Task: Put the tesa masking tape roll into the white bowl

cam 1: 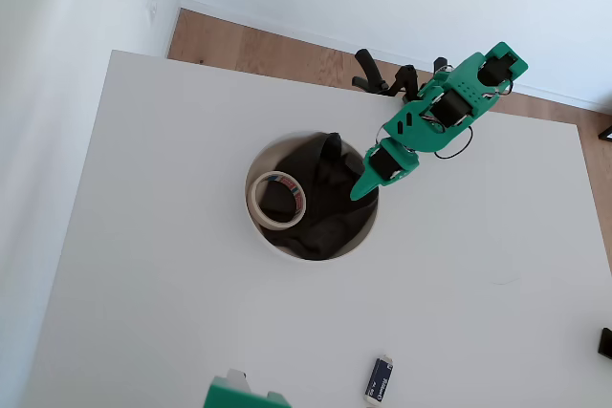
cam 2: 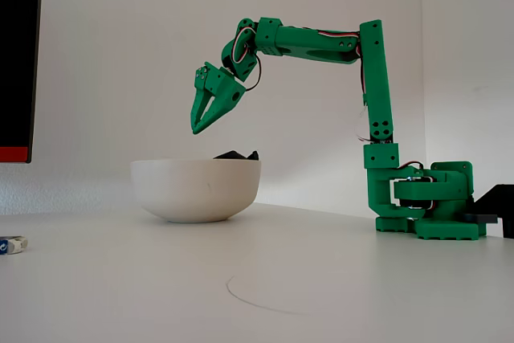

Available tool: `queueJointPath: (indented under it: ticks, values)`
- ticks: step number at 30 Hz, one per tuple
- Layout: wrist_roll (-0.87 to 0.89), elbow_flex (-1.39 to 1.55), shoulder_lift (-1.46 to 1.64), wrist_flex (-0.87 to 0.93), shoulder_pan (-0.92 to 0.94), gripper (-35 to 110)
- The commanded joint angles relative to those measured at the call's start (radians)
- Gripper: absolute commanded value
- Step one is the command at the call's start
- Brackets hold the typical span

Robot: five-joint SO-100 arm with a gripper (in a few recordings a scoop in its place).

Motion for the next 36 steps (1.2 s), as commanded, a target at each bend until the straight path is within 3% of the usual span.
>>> queueJointPath:
  ticks: [1,9,17,28,36]
  values:
    - [0.025,-0.061,0.213,0.103,-0.133,-8]
    - [0.028,0.000,0.377,0.304,-0.477,-8]
    - [-0.002,0.483,0.764,0.196,-0.761,-8]
    - [-0.058,1.072,1.103,-0.003,-0.787,-8]
    - [-0.066,1.339,1.269,-0.067,-0.799,-8]
